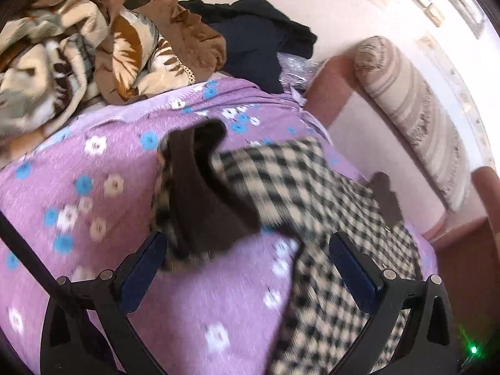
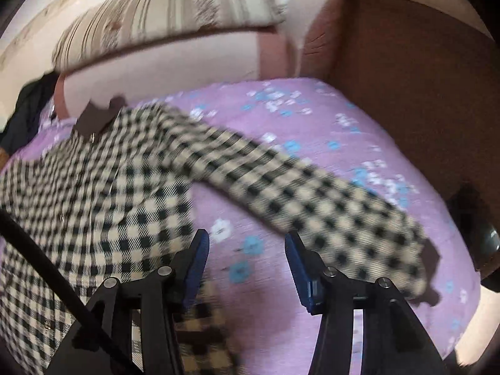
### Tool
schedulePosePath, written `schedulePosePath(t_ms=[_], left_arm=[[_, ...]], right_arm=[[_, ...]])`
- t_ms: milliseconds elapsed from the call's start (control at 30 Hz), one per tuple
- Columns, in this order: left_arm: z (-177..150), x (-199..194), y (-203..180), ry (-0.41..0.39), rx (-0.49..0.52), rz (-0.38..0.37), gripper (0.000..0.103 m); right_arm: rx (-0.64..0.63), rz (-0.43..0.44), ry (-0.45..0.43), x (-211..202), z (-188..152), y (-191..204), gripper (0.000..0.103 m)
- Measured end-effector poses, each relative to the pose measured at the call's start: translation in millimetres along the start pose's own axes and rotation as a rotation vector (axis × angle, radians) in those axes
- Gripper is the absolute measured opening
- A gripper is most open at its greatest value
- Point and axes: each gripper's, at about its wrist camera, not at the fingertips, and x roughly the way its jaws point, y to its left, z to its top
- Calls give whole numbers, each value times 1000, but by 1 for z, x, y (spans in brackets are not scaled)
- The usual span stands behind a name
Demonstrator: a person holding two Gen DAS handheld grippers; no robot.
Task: Fold large clothes
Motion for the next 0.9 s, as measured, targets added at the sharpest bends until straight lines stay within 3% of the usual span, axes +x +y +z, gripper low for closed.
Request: schedulePosePath(t_ms=[67,100,133,167,233,300,333,400,500,600,700,800,900], left_arm=[[13,14,2,-8,36,112,102],[21,19,6,-25,51,181,87],[29,22,11,-45,56,254,64],[40,22,20,-75,56,346,57],[54,16,37,-155,45,491,55],[66,4,63,-249,5,701,55],[71,-1,75,-264,-24,731,55],[75,-14,100,-266,-114,707,55],[69,-37,117,-246,-205,531,57],[51,-55,116,-231,-202,395,79],[32,-56,115,-164,-179,355,83],[13,-37,116,-36,-190,316,83],[-13,-28,108,15,-210,298,83]], right_arm=[[-20,3,33,14,-1,14,54],[-39,-2,44,19,-3,20,54],[-68,-14,46,23,-4,30,54],[-100,-28,43,28,-5,40,54],[-165,-58,40,36,-7,57,54],[-212,-72,52,46,-10,68,54],[-230,-76,59,50,-12,73,54],[-262,-81,67,57,-15,80,54],[-306,-98,52,62,-19,91,54],[-341,-105,36,63,-21,99,54],[-368,-103,26,62,-22,105,54],[-369,-87,26,62,-22,108,54],[-354,-73,29,61,-23,105,54]])
